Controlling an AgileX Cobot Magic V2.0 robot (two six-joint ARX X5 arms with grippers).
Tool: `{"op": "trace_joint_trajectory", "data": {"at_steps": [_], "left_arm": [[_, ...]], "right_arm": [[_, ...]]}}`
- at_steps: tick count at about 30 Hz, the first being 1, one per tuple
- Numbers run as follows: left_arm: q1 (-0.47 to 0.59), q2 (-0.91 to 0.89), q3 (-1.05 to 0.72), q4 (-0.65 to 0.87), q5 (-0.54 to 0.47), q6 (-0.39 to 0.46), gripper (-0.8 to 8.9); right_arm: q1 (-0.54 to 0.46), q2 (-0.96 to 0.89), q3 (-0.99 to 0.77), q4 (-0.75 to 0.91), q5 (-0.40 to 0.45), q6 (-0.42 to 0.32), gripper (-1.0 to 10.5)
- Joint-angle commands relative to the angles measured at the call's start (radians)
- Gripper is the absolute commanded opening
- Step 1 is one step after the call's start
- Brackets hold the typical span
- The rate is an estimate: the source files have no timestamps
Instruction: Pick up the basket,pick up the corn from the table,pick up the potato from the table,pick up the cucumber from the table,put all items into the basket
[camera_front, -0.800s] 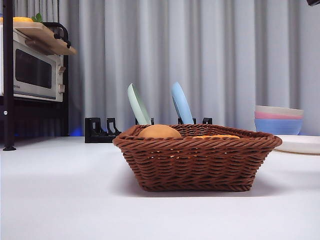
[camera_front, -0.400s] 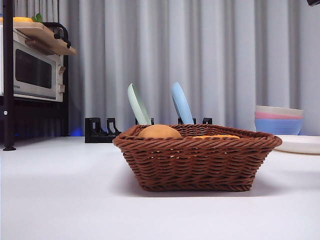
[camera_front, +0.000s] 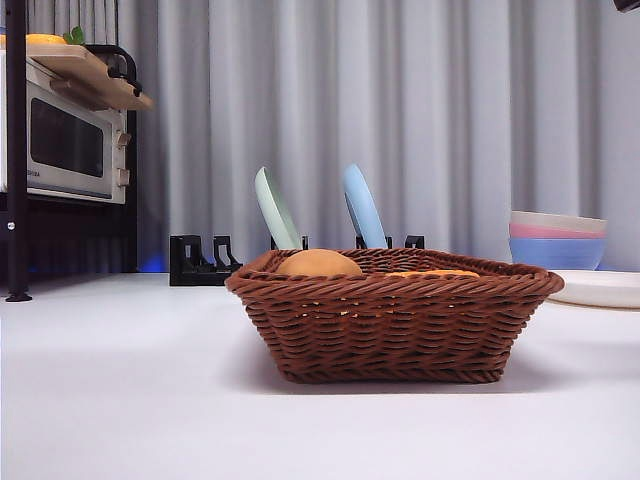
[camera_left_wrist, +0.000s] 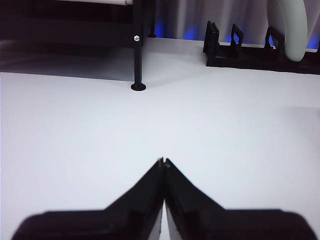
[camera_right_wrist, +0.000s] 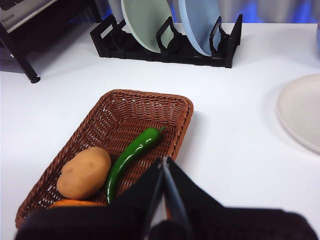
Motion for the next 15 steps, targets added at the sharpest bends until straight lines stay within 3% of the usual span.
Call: {"op": "trace_joint_trajectory", "data": {"at_steps": [1, 6, 11, 15], "left_arm": [[0.003, -0.003, -0.015, 0.005, -0.002, -0.004, -0.03], [0.003, -0.003, -0.015, 0.005, -0.002, -0.004, -0.03], [0.003, -0.003, -0.015, 0.005, -0.002, -0.004, -0.03], [0.003, -0.003, -0.015, 0.005, -0.002, -0.004, -0.03]], "right_arm": [[0.0, -0.008, -0.006, 0.002, 0.008, -0.066, 0.0], [-0.01, -0.089, -0.092, 0.122, 0.065, -0.198, 0.0], [-0.07, -0.254, -0.337, 0.354, -0.005, -0.179, 0.0], [-0.153, -0.381, -0.49, 0.373, -0.006, -0.129, 0.0]]}}
